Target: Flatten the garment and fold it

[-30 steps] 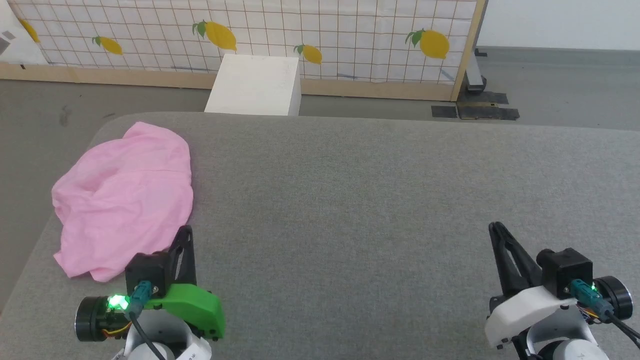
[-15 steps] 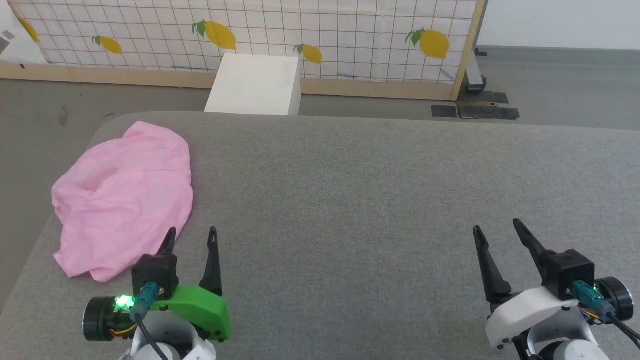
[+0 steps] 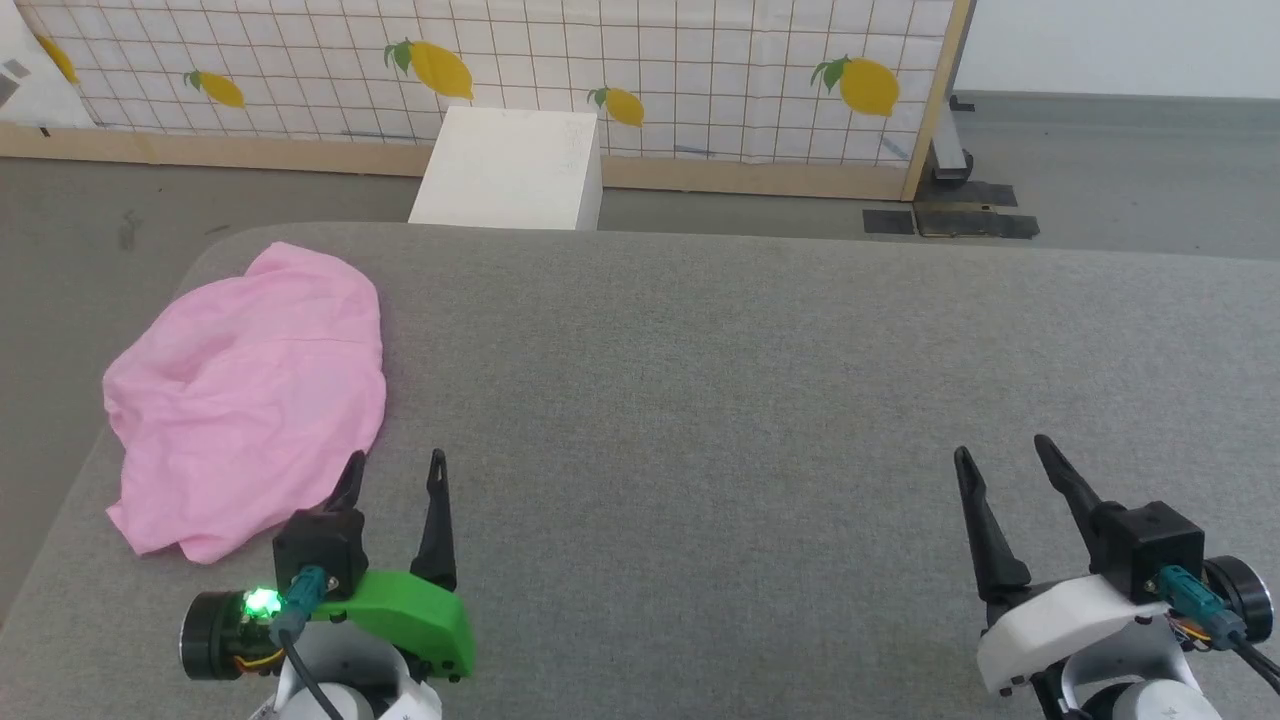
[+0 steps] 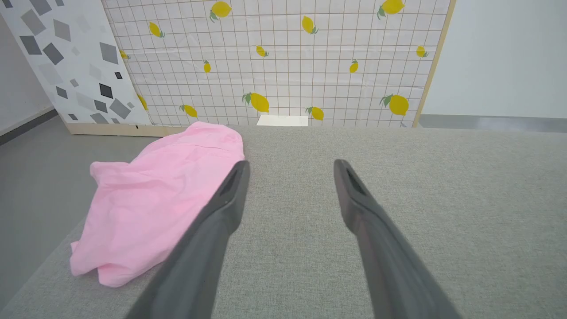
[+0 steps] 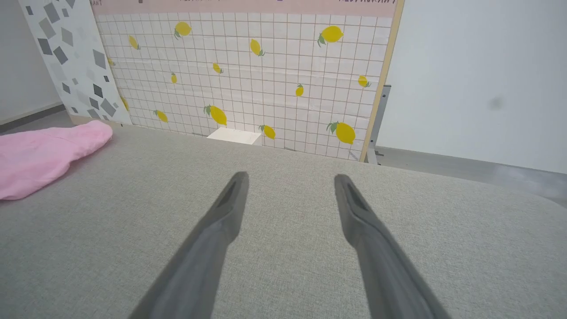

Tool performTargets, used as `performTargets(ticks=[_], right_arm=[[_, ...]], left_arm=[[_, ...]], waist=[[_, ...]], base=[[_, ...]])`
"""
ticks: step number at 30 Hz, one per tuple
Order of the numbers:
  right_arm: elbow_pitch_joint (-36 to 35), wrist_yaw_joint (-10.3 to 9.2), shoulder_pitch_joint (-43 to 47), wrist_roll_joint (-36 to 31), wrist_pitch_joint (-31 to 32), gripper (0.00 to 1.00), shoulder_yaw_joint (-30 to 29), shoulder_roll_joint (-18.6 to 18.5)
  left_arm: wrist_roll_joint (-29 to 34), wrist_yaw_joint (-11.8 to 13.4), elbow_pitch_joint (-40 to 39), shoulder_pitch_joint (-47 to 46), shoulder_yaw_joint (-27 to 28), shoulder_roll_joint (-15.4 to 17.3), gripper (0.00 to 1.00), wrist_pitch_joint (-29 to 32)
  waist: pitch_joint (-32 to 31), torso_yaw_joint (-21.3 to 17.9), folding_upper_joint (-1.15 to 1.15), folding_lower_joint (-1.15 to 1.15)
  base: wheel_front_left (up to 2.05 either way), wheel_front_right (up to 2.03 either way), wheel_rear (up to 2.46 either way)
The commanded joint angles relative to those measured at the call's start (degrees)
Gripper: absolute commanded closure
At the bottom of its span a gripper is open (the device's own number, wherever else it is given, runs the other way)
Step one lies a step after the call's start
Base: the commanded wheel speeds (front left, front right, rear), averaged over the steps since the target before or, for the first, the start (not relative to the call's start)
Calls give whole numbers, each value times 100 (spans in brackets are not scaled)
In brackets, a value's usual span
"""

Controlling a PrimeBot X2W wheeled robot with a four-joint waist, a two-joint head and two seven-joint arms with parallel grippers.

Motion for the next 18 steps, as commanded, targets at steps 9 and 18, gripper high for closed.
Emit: performTargets(ticks=[9,18], right_arm=[[4,-2,-80,189,-166,0,-68,5],[-22,-3,-34,264,-273,0,-98,6]], left_arm=[[-130,75,71,-141,-92,-5,0,-157],[-180,94,116,-166,-136,-6,0,-264]], waist=[[5,1,0,0],[15,7,0,0]], base=[[0,0,0],[0,0,0]])
